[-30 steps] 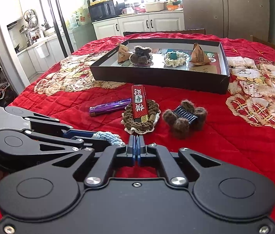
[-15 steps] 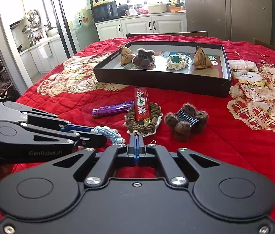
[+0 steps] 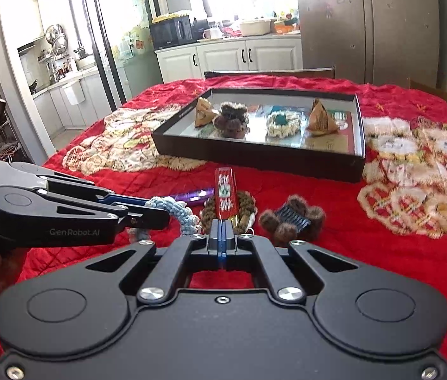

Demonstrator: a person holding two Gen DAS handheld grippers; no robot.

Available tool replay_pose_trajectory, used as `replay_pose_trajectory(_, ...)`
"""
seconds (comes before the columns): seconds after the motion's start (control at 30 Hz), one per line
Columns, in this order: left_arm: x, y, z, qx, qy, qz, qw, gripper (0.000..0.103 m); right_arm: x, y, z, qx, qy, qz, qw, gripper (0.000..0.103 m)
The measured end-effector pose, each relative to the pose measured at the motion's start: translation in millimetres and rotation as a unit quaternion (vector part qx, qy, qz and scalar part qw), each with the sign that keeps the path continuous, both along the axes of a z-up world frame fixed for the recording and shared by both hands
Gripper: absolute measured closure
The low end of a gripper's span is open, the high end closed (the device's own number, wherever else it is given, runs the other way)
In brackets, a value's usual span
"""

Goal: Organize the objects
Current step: 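Carry the blue scrunchie and binder clip with both tools into the box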

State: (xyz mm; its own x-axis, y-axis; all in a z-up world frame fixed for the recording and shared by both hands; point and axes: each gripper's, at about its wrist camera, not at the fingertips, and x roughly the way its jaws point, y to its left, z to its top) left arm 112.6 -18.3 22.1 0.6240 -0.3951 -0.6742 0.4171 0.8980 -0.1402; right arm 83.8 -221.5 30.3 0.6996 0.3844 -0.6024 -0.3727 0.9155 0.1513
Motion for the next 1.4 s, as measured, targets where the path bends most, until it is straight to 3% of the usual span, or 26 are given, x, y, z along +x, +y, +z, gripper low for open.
replay_pose_trajectory(0.33,44.1,-7.5,26.6,0.002,-0.032,0.009,0.9994,0.09,38.3,-6.4,33.0,-0.009,-0.035,-0.006,0.999,0.102)
replay_pose_trajectory(0.63,109.0,-17.6,31.4,0.005,-0.03,0.038,0.9988,0.09,97.1,-21.6,49.7,-0.004,-0.046,-0.031,0.998,0.102)
replay_pose_trajectory(0.93,158.9,-30.6,24.5,0.011,-0.024,0.062,0.9977,0.089,151.6,-33.4,34.8,0.004,-0.027,-0.055,0.998,0.102)
replay_pose_trajectory(1.4,198.3,-45.8,2.7,0.026,-0.01,0.074,0.9969,0.089,204.9,-55.3,-2.6,0.04,0.013,-0.083,0.996,0.102)
